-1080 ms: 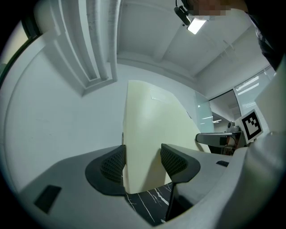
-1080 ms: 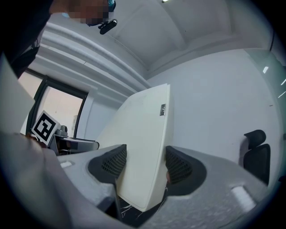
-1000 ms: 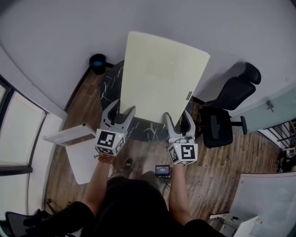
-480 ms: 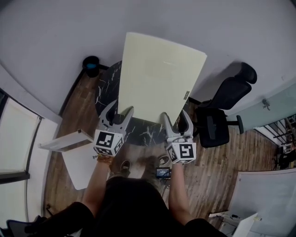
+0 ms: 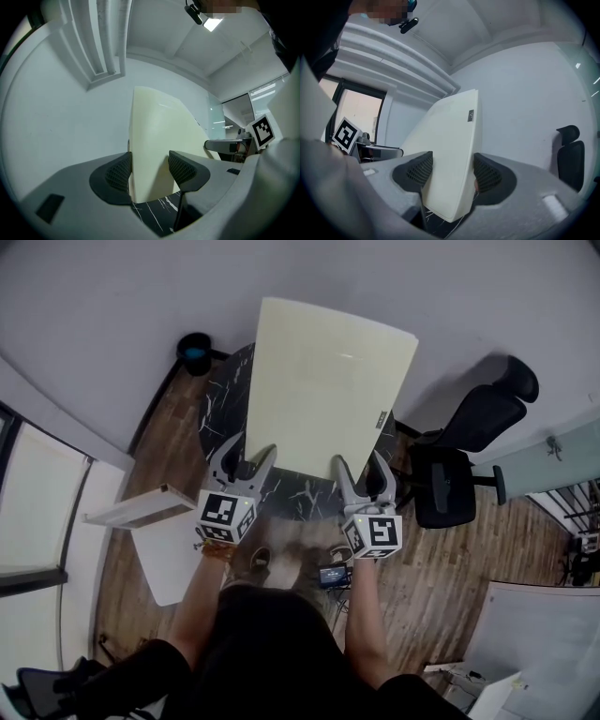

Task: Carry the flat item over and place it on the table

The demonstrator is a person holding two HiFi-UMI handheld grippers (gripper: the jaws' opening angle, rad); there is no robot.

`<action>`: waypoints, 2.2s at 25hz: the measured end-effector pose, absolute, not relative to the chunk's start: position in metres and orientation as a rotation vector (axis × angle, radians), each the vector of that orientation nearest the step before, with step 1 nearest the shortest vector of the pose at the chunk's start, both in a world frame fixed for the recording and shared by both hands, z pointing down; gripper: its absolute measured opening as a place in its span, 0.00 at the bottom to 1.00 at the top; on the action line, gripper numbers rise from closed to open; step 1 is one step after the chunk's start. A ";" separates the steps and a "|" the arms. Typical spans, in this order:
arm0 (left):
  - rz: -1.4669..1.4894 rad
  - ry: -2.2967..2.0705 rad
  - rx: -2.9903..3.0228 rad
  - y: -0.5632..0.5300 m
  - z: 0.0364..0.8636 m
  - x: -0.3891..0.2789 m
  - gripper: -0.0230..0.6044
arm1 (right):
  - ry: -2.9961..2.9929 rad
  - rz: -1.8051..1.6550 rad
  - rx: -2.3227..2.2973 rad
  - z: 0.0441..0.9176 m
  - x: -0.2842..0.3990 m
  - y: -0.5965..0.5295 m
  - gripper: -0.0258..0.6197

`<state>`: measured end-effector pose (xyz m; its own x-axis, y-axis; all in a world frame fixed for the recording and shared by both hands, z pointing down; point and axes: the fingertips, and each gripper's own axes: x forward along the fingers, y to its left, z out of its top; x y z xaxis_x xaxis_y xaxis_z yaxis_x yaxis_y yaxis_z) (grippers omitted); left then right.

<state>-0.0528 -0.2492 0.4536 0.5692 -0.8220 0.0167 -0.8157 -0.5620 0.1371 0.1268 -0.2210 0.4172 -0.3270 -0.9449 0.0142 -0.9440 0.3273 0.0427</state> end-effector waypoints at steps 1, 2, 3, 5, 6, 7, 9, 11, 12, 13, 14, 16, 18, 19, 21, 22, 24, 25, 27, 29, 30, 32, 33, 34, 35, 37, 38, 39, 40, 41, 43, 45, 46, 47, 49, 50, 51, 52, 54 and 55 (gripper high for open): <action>-0.063 -1.399 2.660 -0.248 0.457 -0.052 0.44 | -2.529 -0.026 1.799 0.421 0.128 -0.221 0.46; -0.052 -1.398 2.656 -0.248 0.461 -0.051 0.44 | -2.528 -0.012 1.798 0.425 0.129 -0.220 0.46; -0.042 -1.396 2.651 -0.248 0.464 -0.051 0.44 | -2.527 0.002 1.798 0.429 0.129 -0.221 0.46; -0.024 -1.392 2.640 -0.250 0.471 -0.050 0.44 | -2.529 0.027 1.794 0.437 0.130 -0.223 0.46; -0.019 -1.391 2.634 -0.250 0.474 -0.050 0.44 | -2.529 0.038 1.792 0.440 0.130 -0.223 0.46; -0.016 -1.389 2.626 -0.250 0.478 -0.049 0.44 | -2.526 0.047 1.789 0.444 0.131 -0.224 0.46; -0.018 -1.382 2.612 -0.250 0.486 -0.047 0.44 | -2.517 0.059 1.784 0.450 0.134 -0.224 0.46; -0.012 -1.378 2.604 -0.249 0.492 -0.048 0.44 | -2.511 0.074 1.780 0.457 0.133 -0.224 0.46; -0.005 -1.377 2.599 -0.248 0.496 -0.048 0.44 | -2.509 0.085 1.777 0.460 0.133 -0.224 0.46; 0.001 -1.376 2.594 -0.247 0.499 -0.049 0.44 | -2.506 0.095 1.774 0.464 0.132 -0.223 0.46; 0.007 -1.373 2.588 -0.247 0.503 -0.048 0.44 | -2.503 0.104 1.770 0.468 0.133 -0.223 0.46; 0.017 -1.365 2.576 -0.246 0.512 -0.046 0.44 | -2.495 0.123 1.766 0.476 0.134 -0.222 0.46; 0.026 -1.358 2.567 -0.246 0.520 -0.045 0.44 | -2.486 0.145 1.766 0.485 0.136 -0.222 0.46; 0.032 -1.356 2.562 -0.247 0.525 -0.045 0.44 | -2.482 0.158 1.764 0.490 0.136 -0.223 0.46; 0.045 -1.354 2.550 -0.247 0.534 -0.044 0.44 | -2.475 0.183 1.755 0.499 0.137 -0.224 0.46; 0.052 -1.352 2.543 -0.247 0.538 -0.044 0.44 | -2.471 0.197 1.751 0.503 0.137 -0.224 0.46; 0.068 -1.347 2.527 -0.247 0.547 -0.044 0.44 | -2.467 0.230 1.747 0.513 0.137 -0.225 0.46; 0.076 -1.345 2.520 -0.247 0.551 -0.045 0.44 | -2.467 0.248 1.746 0.518 0.136 -0.226 0.46; 0.087 -1.342 2.505 -0.246 0.560 -0.046 0.44 | -2.463 0.280 1.741 0.528 0.136 -0.225 0.46; 0.098 -1.339 2.487 -0.243 0.571 -0.047 0.44 | -2.459 0.310 1.729 0.539 0.135 -0.225 0.46; 0.104 -1.338 2.477 -0.242 0.576 -0.049 0.44 | -2.457 0.324 1.723 0.544 0.134 -0.225 0.46; 0.110 -1.335 2.460 -0.241 0.585 -0.050 0.44 | -2.451 0.347 1.715 0.553 0.133 -0.224 0.46; 0.111 -1.334 2.453 -0.240 0.589 -0.049 0.44 | -2.448 0.358 1.711 0.557 0.133 -0.224 0.46; 0.114 -1.333 2.447 -0.241 0.593 -0.049 0.44 | -2.446 0.369 1.707 0.562 0.134 -0.225 0.46; 0.119 -1.331 2.442 -0.241 0.597 -0.049 0.44 | -2.443 0.379 1.703 0.566 0.134 -0.226 0.46; 0.131 -1.327 2.432 -0.243 0.606 -0.049 0.44 | -2.438 0.400 1.697 0.575 0.134 -0.228 0.46; 0.138 -1.324 2.427 -0.243 0.610 -0.049 0.44 | -2.434 0.412 1.695 0.579 0.134 -0.228 0.46; 0.146 -1.320 2.421 -0.242 0.614 -0.050 0.44 | -2.431 0.426 1.693 0.583 0.133 -0.228 0.46; 0.154 -1.316 2.415 -0.241 0.618 -0.050 0.44 | -2.426 0.442 1.691 0.587 0.132 -0.227 0.46; 0.159 -1.313 2.410 -0.241 0.621 -0.051 0.44 | -2.422 0.455 1.691 0.591 0.132 -0.227 0.46; 0.168 -1.309 2.404 -0.244 0.626 -0.050 0.44 | -2.416 0.476 1.694 0.597 0.133 -0.230 0.46; 0.176 -1.302 2.398 -0.247 0.632 -0.049 0.44 | -2.410 0.498 1.694 0.604 0.135 -0.232 0.46; 0.183 -1.299 2.394 -0.248 0.636 -0.048 0.44 | -2.407 0.511 1.693 0.608 0.135 -0.233 0.47; 0.190 -1.296 2.388 -0.250 0.640 -0.048 0.44 | -2.404 0.524 1.692 0.612 0.135 -0.234 0.47; 0.203 -1.293 2.372 -0.251 0.648 -0.049 0.44 | -2.397 0.557 1.689 0.622 0.135 -0.235 0.47; 0.210 -1.291 2.361 -0.250 0.653 -0.049 0.44 | -2.391 0.577 1.686 0.627 0.134 -0.235 0.46; 0.216 -1.289 2.350 -0.249 0.658 -0.050 0.44 | -2.386 0.599 1.683 0.633 0.134 -0.235 0.47; 0.222 -1.288 2.339 -0.248 0.663 -0.052 0.44 | -2.382 0.619 1.679 0.638 0.132 -0.234 0.47; 0.231 -1.288 2.321 -0.247 0.670 -0.055 0.44 | -2.377 0.651 1.675 0.646 0.130 -0.235 0.47; 0.236 -1.287 2.313 -0.247 0.673 -0.055 0.44 | -2.374 0.663 1.674 0.650 0.130 -0.236 0.47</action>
<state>-0.0551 -0.2471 0.6730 0.5429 -0.7535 0.3707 -0.8360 -0.4430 0.3238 0.1299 -0.2355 0.6498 -0.3598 -0.8534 0.3772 -0.9254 0.2746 -0.2613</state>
